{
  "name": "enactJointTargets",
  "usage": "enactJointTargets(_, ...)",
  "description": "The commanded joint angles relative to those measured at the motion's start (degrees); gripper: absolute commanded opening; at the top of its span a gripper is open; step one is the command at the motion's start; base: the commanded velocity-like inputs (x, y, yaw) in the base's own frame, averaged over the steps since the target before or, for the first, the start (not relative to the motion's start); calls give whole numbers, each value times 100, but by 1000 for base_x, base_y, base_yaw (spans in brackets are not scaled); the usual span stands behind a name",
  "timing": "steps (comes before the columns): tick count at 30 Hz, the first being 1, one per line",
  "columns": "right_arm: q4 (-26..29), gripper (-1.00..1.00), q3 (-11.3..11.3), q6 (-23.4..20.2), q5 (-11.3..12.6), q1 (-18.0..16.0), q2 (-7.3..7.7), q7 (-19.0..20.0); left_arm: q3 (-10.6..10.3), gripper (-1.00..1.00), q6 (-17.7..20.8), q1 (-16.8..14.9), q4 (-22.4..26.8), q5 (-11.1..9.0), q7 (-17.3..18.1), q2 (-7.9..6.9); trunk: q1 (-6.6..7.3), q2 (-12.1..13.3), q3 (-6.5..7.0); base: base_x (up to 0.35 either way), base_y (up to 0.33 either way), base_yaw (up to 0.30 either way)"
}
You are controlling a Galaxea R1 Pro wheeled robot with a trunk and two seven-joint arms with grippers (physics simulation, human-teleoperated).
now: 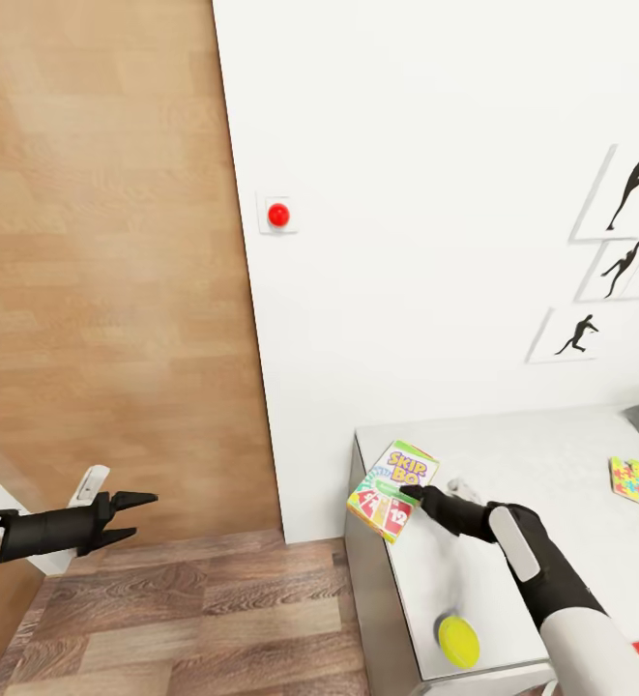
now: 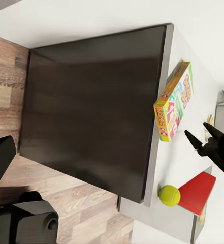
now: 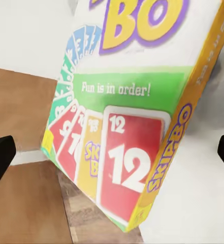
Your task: Put all the toys in the child's room - the three board games (two on the bed and one on the table), the two jigsaw puzzles on the table, and the tennis ball on the table - inside the toy box on the table in the child's room.
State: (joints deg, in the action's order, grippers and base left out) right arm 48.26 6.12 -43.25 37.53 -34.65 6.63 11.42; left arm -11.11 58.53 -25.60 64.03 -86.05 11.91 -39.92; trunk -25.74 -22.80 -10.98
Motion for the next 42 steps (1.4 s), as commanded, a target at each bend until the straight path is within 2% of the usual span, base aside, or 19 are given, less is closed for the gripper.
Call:
enactJointTargets(1, 214, 100, 18, -37, -23, 98, 3, 127, -15, 100, -6, -8, -4, 47, 58, 14, -4, -11, -7, 0, -2, -35)
enactJointTargets(2, 629, 100, 22, -49, -13, 291, 10, 292, -18, 100, -16, -9, -4, 51, 58, 44, -4, -11, -2, 0, -1, -51)
enactJointTargets(7, 1623, 100, 63, -44, 8, 737, 14, 649, -18, 100, -33, -9, -4, 157, 57, 86, -4, -11, 30, 0, -1, -67)
enactJointTargets(10, 1965, 100, 108, -31, 17, 866, 14, 790, -16, 100, -38, -8, -4, 268, 57, 115, -4, -11, 53, 0, 0, -89)
enactJointTargets(13, 2321, 100, 190, -18, 22, 1056, 14, 1065, -3, 100, -41, -11, -4, 449, 57, 232, -4, -11, 77, 0, 0, -101)
enactJointTargets(19, 2483, 100, 318, 17, 18, 1161, 16, 1524, 9, 100, -44, -11, -4, 551, 57, 357, -4, -11, 128, 0, 0, -107)
enactJointTargets(24, 2643, 100, 406, 82, 13, 1183, 35, 1927, 2, 100, -102, -9, -4, 577, 50, 399, -4, -11, 170, 0, 0, -111)
enactJointTargets(27, 2753, 100, 569, 84, -12, 1193, 39, 2260, -3, 100, -177, -9, -8, 677, 52, 472, -4, -11, 195, 0, -6, -112)
enactJointTargets(32, 2804, 100, 683, 60, -26, 1203, 47, 2455, 7, 100, -217, -12, -6, 908, 62, 545, -4, -11, 238, 0, -79, -102)
enactJointTargets(39, 2830, 100, 703, 47, -5, 1207, 56, 2641, 29, 100, -229, -15, -12, 979, 80, 561, -4, -11, 301, 0, -54, -32)
enactJointTargets(42, 2870, 100, 705, 41, -7, 1212, 57, 2833, 37, 100, -233, -15, -12, 984, 98, 564, -4, -11, 329, 0, -47, -8)
